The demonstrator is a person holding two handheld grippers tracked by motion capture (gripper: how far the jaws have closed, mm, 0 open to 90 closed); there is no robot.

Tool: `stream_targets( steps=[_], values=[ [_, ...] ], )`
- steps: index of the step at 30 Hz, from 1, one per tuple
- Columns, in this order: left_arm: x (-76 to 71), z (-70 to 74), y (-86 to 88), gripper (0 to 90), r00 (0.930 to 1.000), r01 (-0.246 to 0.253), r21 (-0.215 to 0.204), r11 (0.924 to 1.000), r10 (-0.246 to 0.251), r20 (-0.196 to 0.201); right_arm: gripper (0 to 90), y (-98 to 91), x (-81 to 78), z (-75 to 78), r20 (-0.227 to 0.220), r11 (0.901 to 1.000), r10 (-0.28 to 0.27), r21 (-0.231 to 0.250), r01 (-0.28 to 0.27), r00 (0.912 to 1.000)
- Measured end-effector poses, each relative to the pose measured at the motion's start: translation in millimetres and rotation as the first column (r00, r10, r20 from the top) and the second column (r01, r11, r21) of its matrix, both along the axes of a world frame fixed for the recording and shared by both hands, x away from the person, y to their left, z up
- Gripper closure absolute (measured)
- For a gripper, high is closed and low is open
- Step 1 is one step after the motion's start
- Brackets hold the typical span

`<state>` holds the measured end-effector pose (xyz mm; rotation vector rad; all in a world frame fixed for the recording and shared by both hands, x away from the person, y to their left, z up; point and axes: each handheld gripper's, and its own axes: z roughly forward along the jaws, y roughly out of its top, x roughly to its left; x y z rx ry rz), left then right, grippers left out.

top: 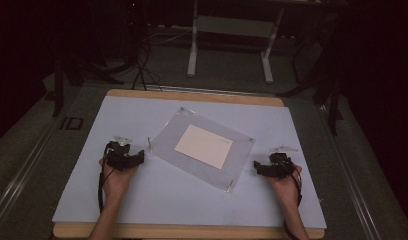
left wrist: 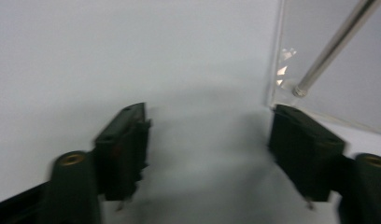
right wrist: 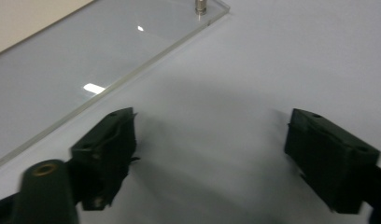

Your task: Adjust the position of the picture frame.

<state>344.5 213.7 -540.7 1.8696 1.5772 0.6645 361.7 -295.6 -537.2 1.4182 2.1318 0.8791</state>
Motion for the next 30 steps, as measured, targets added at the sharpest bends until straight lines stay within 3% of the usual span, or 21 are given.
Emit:
stream_targets(
  steps=[1, 4, 5, 7, 9, 12, 16, 17, 18, 20, 21, 26, 27, 28, 29, 30],
  values=[
    [-2.7, 2.3, 2.9, 41.4, 0.9994, 0.034, -0.032, 0.9989, -0.034, 0.007, 32.7, 1.1, -4.1, 2.0, 0.007, 0.9994, 0.034, 0.0, -0.034, 0.9994],
    [-4.1, 3.8, 4.0, 41.8, 0.9989, 0.045, -0.043, 0.998, -0.045, 0.01, 33.4, 2.7, -6.7, 3.0, 0.009, 0.9985, 0.055, 0.0, -0.055, 0.9985],
    [-7.5, 7.2, 7.5, 41.8, 0.9965, 0.081, -0.077, 0.9938, -0.079, 0.027, 35.0, 4.8, -8.9, 3.9, 0.012, 0.9969, 0.079, -0.002, -0.079, 0.9968],
    [-9.8, 9.6, 10.8, 47.1, 0.9932, 0.115, -0.104, 0.9879, -0.113, 0.03, 41.0, 14.4, -16.4, 9.1, 0.038, 0.9862, 0.165, 0.0, -0.165, 0.9855],
    [-10.5, 9.4, 11.4, 50.4, 0.9896, 0.144, -0.117, 0.9827, -0.143, 0.016, 42.0, 18.2, -19.0, 10.2, 0.048, 0.981, 0.194, -0.002, -0.194, 0.9799],
    [-10.4, 9.3, 10.9, 48.0, 0.9873, 0.158, -0.1, 0.9823, -0.158, 0.009, 42.8, 21.0, -21.6, 9.9, 0.048, 0.9742, 0.225, 0.008, -0.225, 0.9732],
    [-11.5, 14.7, 8.2, 50.2, 0.9803, 0.197, -0.092, 0.976, -0.195, 0.034, 47.3, 25.4, -31.6, 12.9, 0.048, 0.9451, 0.316, 0.072, -0.319, 0.9475],
    [-12.4, 18.4, 4.5, 50.4, 0.9762, 0.214, -0.064, 0.9748, -0.21, 0.053, 47.6, 26.4, -34.8, 13.6, 0.052, 0.9365, 0.338, 0.082, -0.341, 0.9399],
    [-12.4, 18.4, 4.5, 50.5, 0.9762, 0.214, -0.064, 0.9748, -0.21, 0.053, 47.6, 26.4, -34.8, 13.6, 0.052, 0.9365, 0.338, 0.082, -0.341, 0.9399],
    [-12.1, 20.8, 2.5, 50.5, 0.9736, 0.222, -0.062, 0.9731, -0.218, 0.067, 49.3, 29.1, -41.2, 14.3, 0.055, 0.9183, 0.379, 0.1, -0.383, 0.9236],
    [-11.4, 21.4, 1.7, 51.5, 0.972, 0.228, -0.067, 0.9712, -0.224, 0.073, 50.4, 32.9, -47.9, 15.3, 0.061, 0.896, 0.428, 0.102, -0.432, 0.9017],
    [-1.7, 19.9, -8.3, 51.5, 0.9593, 0.279, -0.051, 0.959, -0.276, 0.062, 52.7, 42.8, -60.0, 19.6, 0.076, 0.8426, 0.524, 0.098, -0.53, 0.8481],
    [-1.7, 19.9, -8.3, 51.5, 0.9593, 0.279, -0.051, 0.959, -0.276, 0.062, 52.7, 42.8, -60.0, 19.6, 0.076, 0.8426, 0.524, 0.098, -0.53, 0.8481],
    [0.9, 18.6, -9.6, 51.5, 0.9605, 0.275, -0.051, 0.9601, -0.272, 0.06, 55.3, 46.9, -62.6, 19.3, 0.075, 0.8196, 0.562, 0.084, -0.567, 0.8238],
    [3.8, 17.3, -10.1, 51.5, 0.9597, 0.279, -0.062, 0.9583, -0.276, 0.055, 55.3, 46.9, -62.6, 19.3, 0.075, 0.8196, 0.562, 0.084, -0.567, 0.8238],
    [9.0, 14.9, -10.8, 52.0, 0.9585, 0.284, -0.08, 0.9555, -0.28, 0.052, 59.2, 50.8, -64.3, 18.2, 0.072, 0.7959, 0.596, 0.08, -0.6, 0.7998]
  ],
)
